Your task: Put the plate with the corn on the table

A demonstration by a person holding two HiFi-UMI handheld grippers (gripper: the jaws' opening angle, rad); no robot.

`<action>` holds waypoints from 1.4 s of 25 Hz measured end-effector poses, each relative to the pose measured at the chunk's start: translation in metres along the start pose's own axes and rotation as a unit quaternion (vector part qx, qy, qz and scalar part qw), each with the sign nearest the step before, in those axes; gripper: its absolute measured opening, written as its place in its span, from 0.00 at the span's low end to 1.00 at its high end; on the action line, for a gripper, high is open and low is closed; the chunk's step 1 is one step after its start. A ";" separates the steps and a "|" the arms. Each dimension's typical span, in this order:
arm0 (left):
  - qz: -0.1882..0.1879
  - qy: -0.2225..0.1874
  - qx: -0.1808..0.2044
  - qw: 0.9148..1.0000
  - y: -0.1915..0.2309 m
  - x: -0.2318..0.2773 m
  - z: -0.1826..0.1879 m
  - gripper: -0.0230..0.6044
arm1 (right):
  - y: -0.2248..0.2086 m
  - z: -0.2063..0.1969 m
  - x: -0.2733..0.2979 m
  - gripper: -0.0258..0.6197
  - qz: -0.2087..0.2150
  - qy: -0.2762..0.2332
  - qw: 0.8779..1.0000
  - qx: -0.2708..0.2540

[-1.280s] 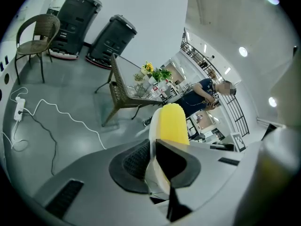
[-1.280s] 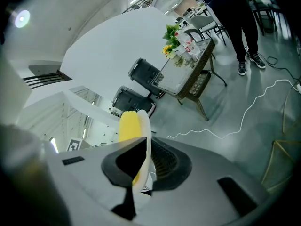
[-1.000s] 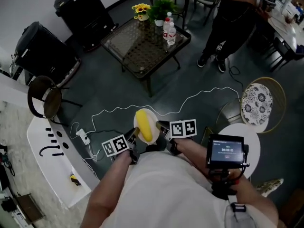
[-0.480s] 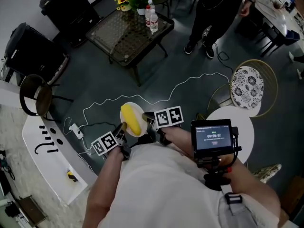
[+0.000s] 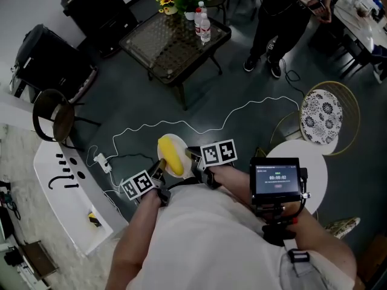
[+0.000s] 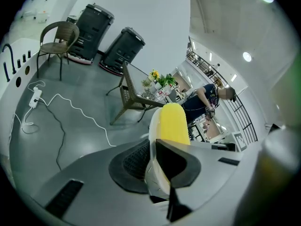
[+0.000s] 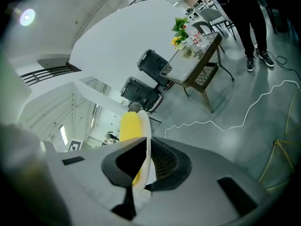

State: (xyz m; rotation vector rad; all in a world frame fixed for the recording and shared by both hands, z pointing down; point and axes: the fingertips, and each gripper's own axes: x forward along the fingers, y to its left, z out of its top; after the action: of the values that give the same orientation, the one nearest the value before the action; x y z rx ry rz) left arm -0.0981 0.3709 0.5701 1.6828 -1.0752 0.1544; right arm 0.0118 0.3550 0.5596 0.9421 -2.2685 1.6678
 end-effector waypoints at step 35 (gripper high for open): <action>-0.021 0.001 -0.004 1.000 0.066 0.015 0.111 0.11 | 0.019 0.063 0.106 0.09 -0.034 -0.005 0.999 0.006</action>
State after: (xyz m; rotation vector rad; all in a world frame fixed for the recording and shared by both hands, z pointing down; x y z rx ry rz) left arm -0.1801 0.2706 0.5798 1.6967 -1.0377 0.1247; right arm -0.0680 0.2601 0.5735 1.0210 -2.2106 1.6529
